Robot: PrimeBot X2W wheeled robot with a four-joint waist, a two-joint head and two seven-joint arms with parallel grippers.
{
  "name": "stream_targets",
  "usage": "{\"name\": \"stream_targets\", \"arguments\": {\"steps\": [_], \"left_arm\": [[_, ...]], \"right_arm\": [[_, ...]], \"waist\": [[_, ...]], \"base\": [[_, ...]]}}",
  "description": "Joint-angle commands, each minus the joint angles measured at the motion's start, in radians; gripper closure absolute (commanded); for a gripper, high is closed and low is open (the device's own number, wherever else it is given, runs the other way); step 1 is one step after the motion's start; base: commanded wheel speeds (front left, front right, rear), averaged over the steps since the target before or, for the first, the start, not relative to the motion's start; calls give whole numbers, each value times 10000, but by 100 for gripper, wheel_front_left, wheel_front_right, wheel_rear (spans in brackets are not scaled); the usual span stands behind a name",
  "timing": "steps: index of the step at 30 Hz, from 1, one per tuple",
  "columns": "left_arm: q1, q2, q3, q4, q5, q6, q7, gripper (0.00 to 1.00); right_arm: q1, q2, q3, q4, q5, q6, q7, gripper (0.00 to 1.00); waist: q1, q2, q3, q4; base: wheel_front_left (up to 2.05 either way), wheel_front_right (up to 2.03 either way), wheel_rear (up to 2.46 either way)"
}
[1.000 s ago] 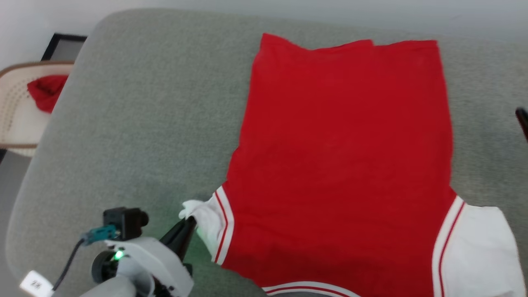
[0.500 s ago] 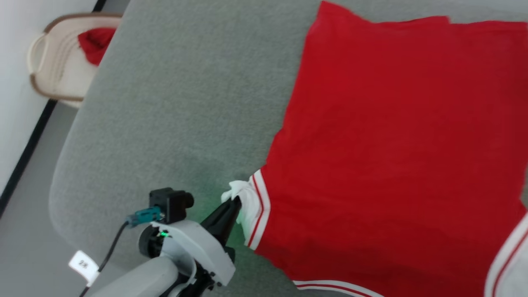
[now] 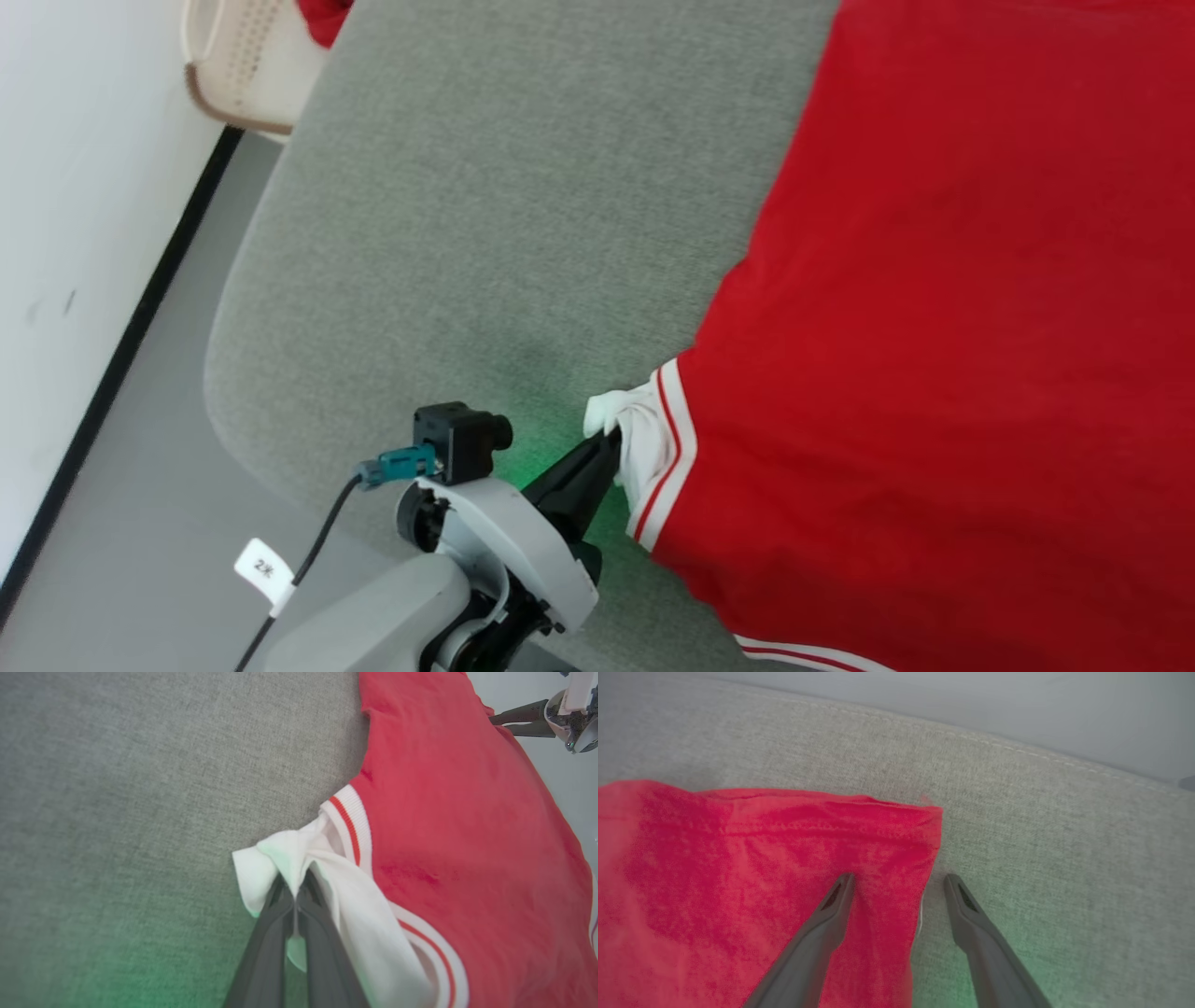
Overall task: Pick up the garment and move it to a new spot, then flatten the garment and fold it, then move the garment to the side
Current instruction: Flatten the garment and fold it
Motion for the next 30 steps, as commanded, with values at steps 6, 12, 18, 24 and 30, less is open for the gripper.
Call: {"name": "stream_targets", "arguments": {"steps": [6,12,18,24,30], "left_arm": [[-28,-325,-62,576,46,-329,20,100],[37,-474,65,909,-11,-503,24,100],[128,-396,351,1112,72,-547,23,100],[302,-147,595,1135,95,-408,22,100],[503,158,780,982,51,-237,25,100]], "right_arm": [[-6,201,-175,1292,-1042,1,1136,74],[-110,335,-760,1325,-1541,1,1145,100],[-217,735,-1159,1041,-1615,1,828,100],[-60,991,-737,319,-948,1,504,100],[638,556,293,-988,641,0,299,100]], "waist": [[0,0,336,625],[0,0,284,543],[0,0,97,155],[0,0,-272,-428],[0,0,-701,-1080]], "base": [[0,0,0],[0,0,0],[0,0,0],[0,0,0],[0,0,0]]}}
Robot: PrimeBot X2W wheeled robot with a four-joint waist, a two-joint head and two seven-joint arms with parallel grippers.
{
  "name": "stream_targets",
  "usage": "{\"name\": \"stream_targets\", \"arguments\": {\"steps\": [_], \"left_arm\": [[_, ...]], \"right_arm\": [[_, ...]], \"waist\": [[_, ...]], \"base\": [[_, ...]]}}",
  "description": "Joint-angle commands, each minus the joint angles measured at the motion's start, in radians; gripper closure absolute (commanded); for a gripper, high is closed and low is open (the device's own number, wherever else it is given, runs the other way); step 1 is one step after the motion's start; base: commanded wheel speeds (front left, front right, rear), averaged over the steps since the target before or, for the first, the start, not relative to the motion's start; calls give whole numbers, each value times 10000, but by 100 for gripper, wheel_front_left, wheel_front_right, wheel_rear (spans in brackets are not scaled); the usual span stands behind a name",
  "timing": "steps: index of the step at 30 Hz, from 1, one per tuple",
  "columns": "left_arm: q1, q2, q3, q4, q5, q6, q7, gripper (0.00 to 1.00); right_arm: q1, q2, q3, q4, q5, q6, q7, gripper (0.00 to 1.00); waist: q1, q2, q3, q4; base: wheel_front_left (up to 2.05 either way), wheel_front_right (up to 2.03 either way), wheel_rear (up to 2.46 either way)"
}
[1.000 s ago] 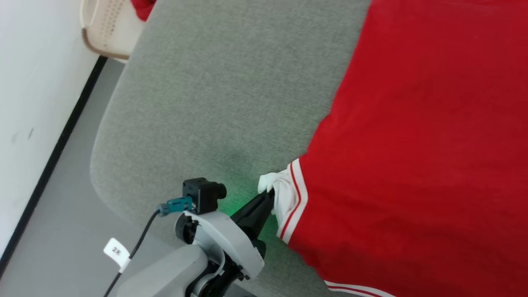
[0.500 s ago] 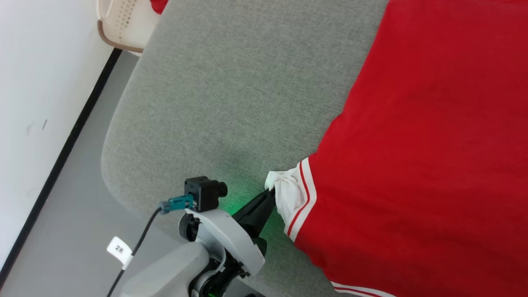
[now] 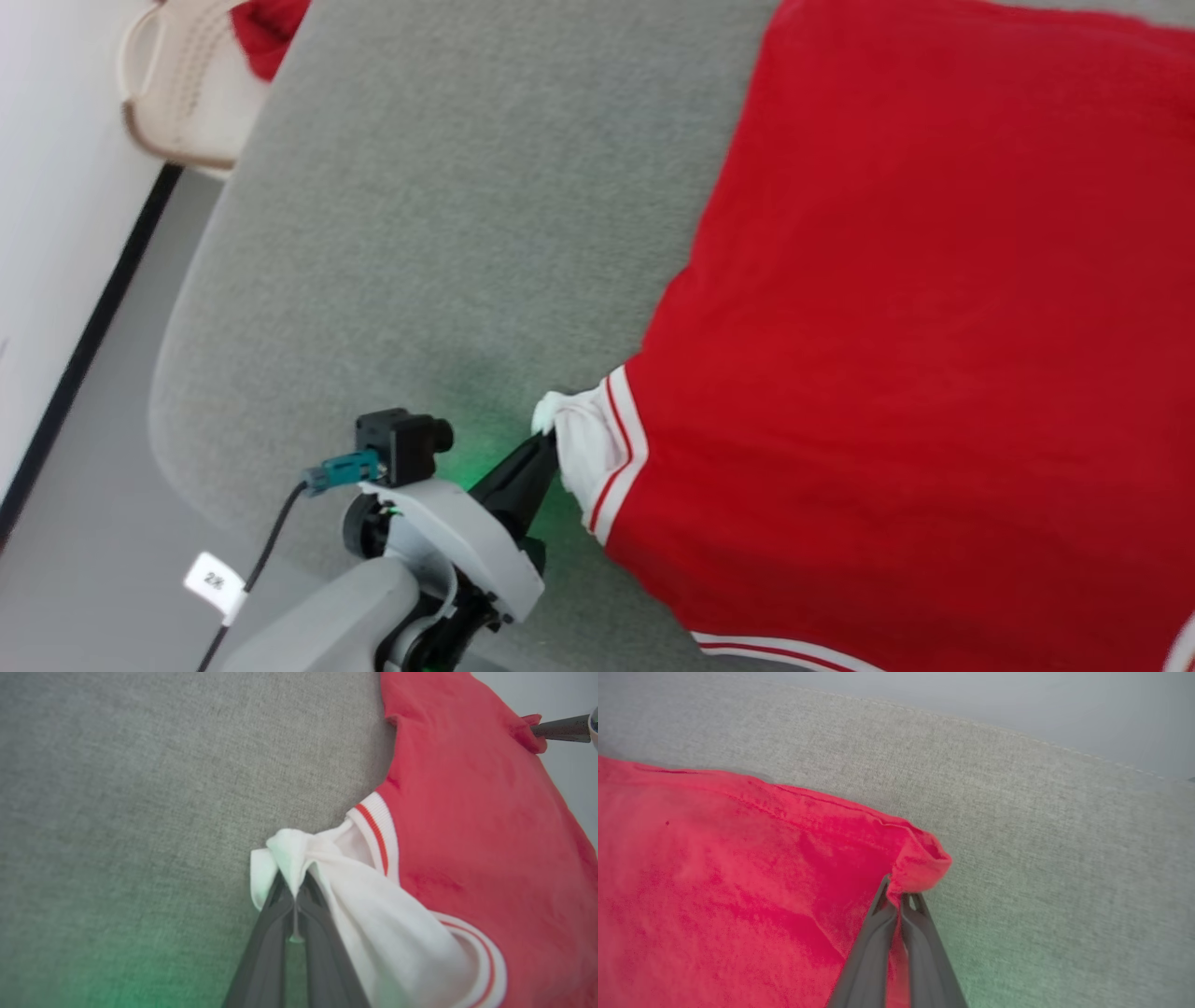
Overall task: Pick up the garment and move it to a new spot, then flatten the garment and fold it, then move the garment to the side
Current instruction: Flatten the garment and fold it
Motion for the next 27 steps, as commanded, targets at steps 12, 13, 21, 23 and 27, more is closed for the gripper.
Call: {"name": "stream_targets", "arguments": {"steps": [12,13,21,23,27], "left_arm": [[663,766,273,-228,-279,492,122,100],[697,814,279,-251,-303,533,131,100],[854,1112,350,-523,-360,777,228,100],[879,1177,371,-586,-375,798,220,100],[994,1296,397,-692,-418,883,235,100]], "right_arm": [[3665,-937,767,-3993,3062,0,250,100],[4018,-948,713,-4287,3181,0,270,100],[6924,-496,-218,-6584,3534,0,448,100],[7589,-344,-499,-7036,3478,0,428,100],[8811,118,-1041,-7700,3333,0,231,100]], "waist": [[0,0,-1281,-1710],[0,0,-1344,-1800],[0,0,-1684,-2318],[0,0,-1732,-2429],[0,0,-1852,-2593]], "base": [[0,0,0],[0,0,0],[0,0,0],[0,0,0],[0,0,0]]}}
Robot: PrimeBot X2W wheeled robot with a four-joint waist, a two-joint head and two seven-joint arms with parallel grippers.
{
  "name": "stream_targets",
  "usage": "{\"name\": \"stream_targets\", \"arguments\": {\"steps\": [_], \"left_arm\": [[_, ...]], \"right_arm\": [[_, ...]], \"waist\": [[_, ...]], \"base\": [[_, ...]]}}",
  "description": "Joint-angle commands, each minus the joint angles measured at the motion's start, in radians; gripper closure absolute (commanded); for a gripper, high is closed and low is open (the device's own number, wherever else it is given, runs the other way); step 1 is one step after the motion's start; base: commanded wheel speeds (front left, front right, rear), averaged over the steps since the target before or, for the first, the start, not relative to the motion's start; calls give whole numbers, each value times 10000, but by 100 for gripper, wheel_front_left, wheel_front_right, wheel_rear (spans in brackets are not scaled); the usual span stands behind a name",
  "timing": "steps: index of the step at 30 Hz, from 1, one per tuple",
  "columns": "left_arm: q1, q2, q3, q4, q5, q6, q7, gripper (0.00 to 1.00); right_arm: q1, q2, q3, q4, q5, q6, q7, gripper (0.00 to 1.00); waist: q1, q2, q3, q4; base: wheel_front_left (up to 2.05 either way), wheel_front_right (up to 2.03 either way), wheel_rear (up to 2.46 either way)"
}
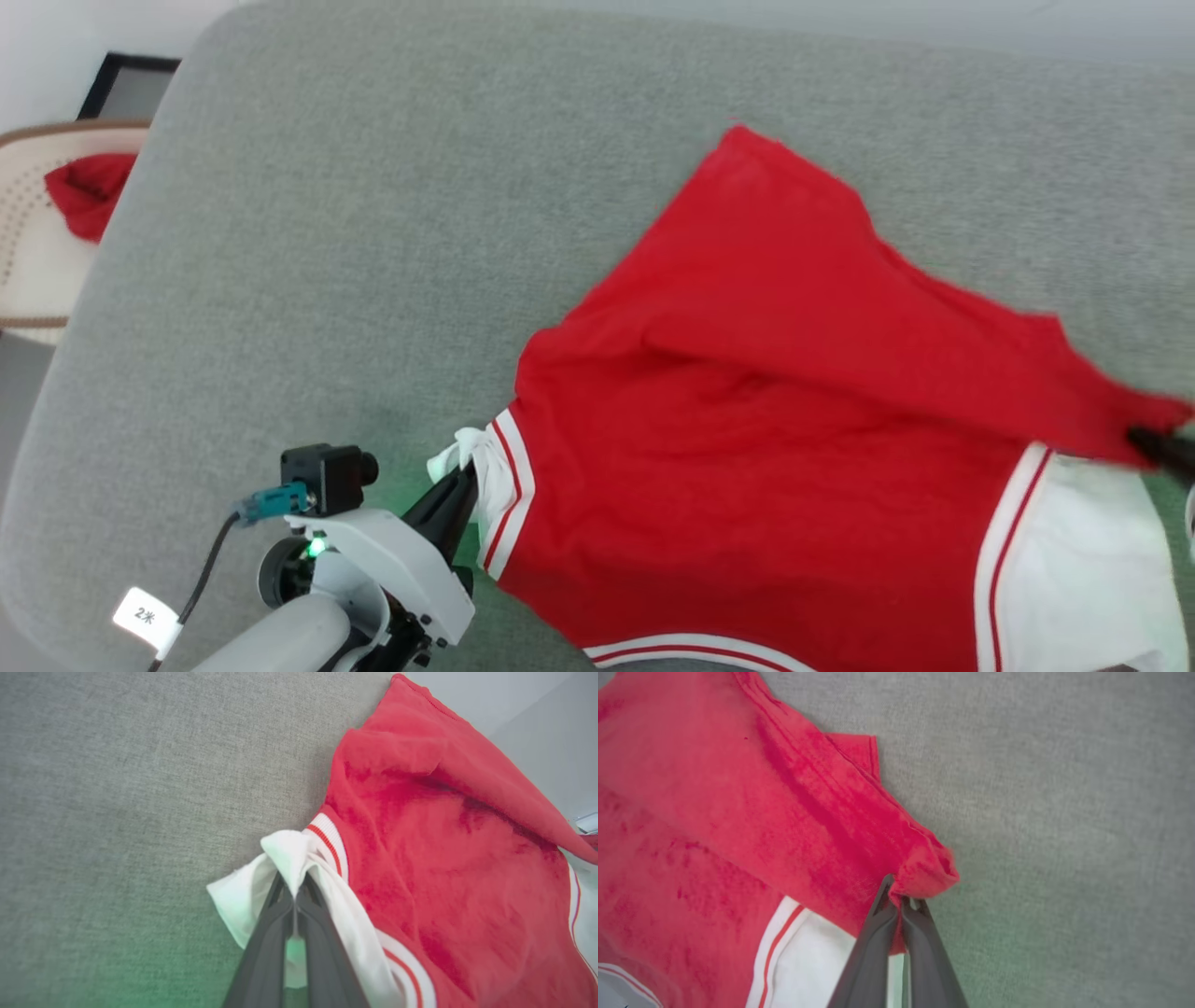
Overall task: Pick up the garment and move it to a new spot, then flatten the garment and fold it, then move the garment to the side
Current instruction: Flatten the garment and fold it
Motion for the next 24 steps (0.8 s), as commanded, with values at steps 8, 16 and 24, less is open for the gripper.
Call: {"name": "stream_targets", "arguments": {"steps": [8,16,24], "left_arm": [[285,238,66,-158,-159,117,43,100],[415,363,72,-233,-200,125,64,100],[459,254,13,-154,-148,77,40,100]], "right_arm": [[1737,948,-599,-565,-187,0,-266,100],[2046,1260,-529,-431,-367,0,-455,0],[2168,1144,-596,-984,-585,0,-717,0]], "waist": [[0,0,-379,-417],[0,0,-538,-580],[0,0,-602,-447]], "base": [[0,0,0],[0,0,0],[0,0,0]]}}
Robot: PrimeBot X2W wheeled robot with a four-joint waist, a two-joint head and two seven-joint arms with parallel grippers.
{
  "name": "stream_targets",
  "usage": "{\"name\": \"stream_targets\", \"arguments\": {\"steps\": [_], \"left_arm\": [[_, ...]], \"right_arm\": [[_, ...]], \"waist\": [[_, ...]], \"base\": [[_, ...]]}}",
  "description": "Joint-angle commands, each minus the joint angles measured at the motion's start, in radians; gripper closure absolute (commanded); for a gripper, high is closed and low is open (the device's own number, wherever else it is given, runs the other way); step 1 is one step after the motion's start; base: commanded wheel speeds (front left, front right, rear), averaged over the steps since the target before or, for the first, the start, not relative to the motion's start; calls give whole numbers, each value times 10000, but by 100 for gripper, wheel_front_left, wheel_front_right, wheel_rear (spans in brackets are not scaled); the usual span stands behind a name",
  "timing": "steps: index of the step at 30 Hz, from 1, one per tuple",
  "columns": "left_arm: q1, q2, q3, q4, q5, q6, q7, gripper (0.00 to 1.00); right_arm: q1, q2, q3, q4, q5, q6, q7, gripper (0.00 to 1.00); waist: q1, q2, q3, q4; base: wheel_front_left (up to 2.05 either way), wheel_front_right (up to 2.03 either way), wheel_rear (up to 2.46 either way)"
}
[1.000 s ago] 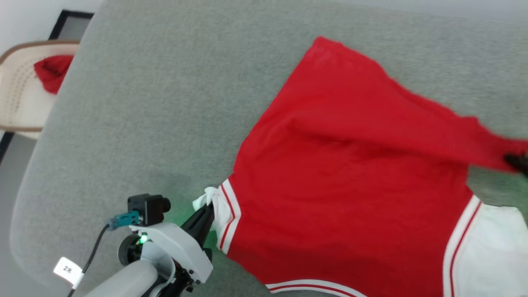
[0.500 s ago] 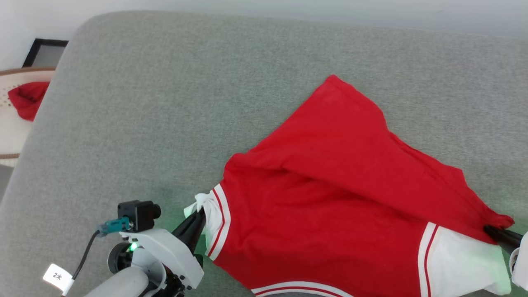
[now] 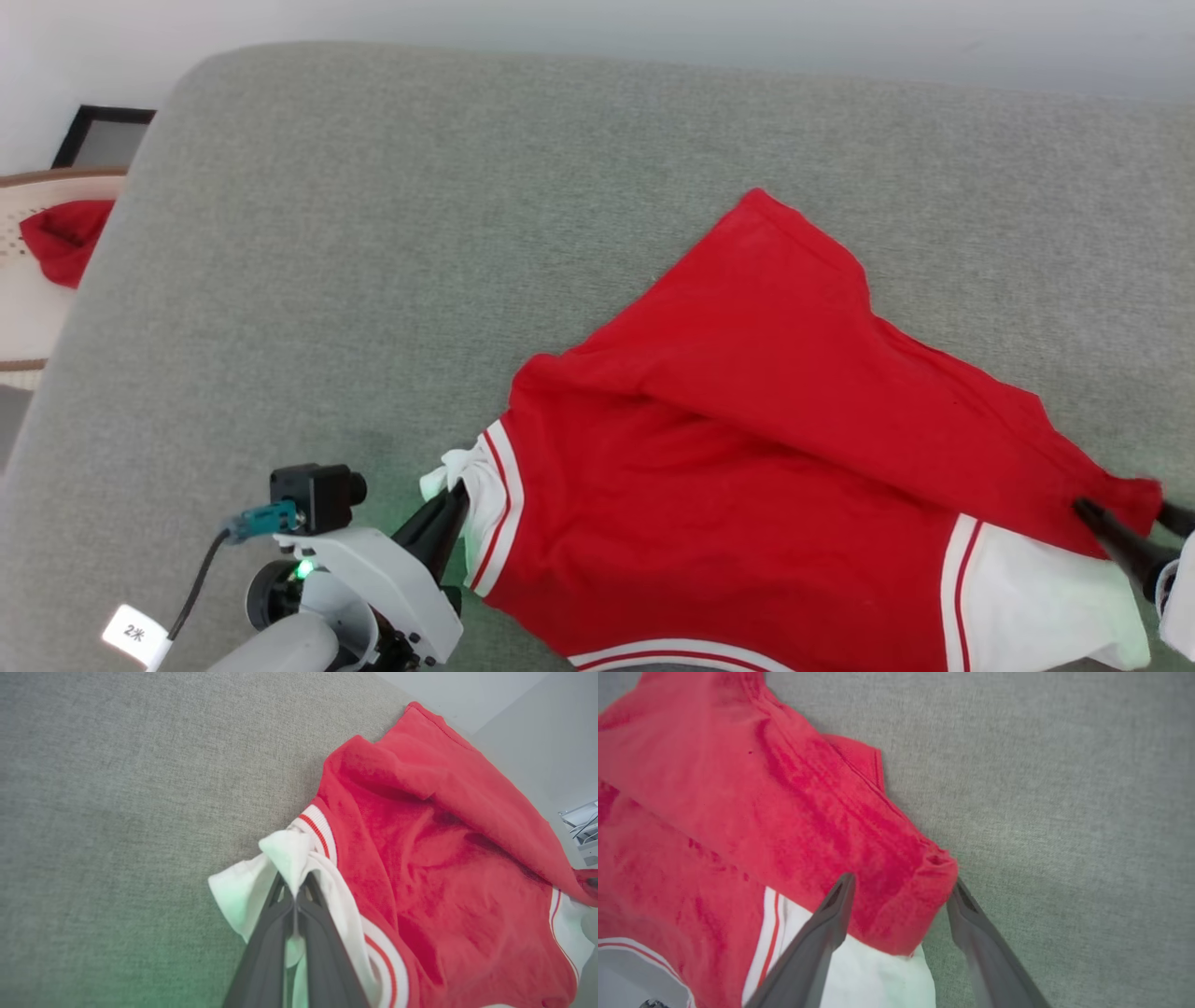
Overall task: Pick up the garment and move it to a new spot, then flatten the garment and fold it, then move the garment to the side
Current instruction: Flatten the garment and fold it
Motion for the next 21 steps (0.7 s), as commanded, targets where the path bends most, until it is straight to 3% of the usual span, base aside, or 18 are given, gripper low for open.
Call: {"name": "stream_targets", "arguments": {"steps": [1,6,10,15,21], "left_arm": [[79,-39,-9,12,21,-35,-43,100],[46,-112,-19,25,80,-46,-69,100],[-76,-255,-71,63,157,-93,-42,100],[-406,-608,-280,180,324,-237,99,100],[-890,-1215,-546,579,549,-558,265,100]], "right_arm": [[70,-13,-32,-295,13,0,3,0],[-609,-147,136,-1554,274,0,124,0],[-1852,-452,801,-1710,168,0,-247,0],[-3736,-926,2095,-434,-285,1,-1246,0],[-5630,-1160,3540,1994,-248,0,-1832,0]], "waist": [[0,0,-13,88],[0,0,-14,267],[0,0,32,505],[0,0,157,1057],[0,0,343,1894]], "base": [[0,0,0],[0,0,0],[0,0,0],[0,0,0],[0,0,0]]}}
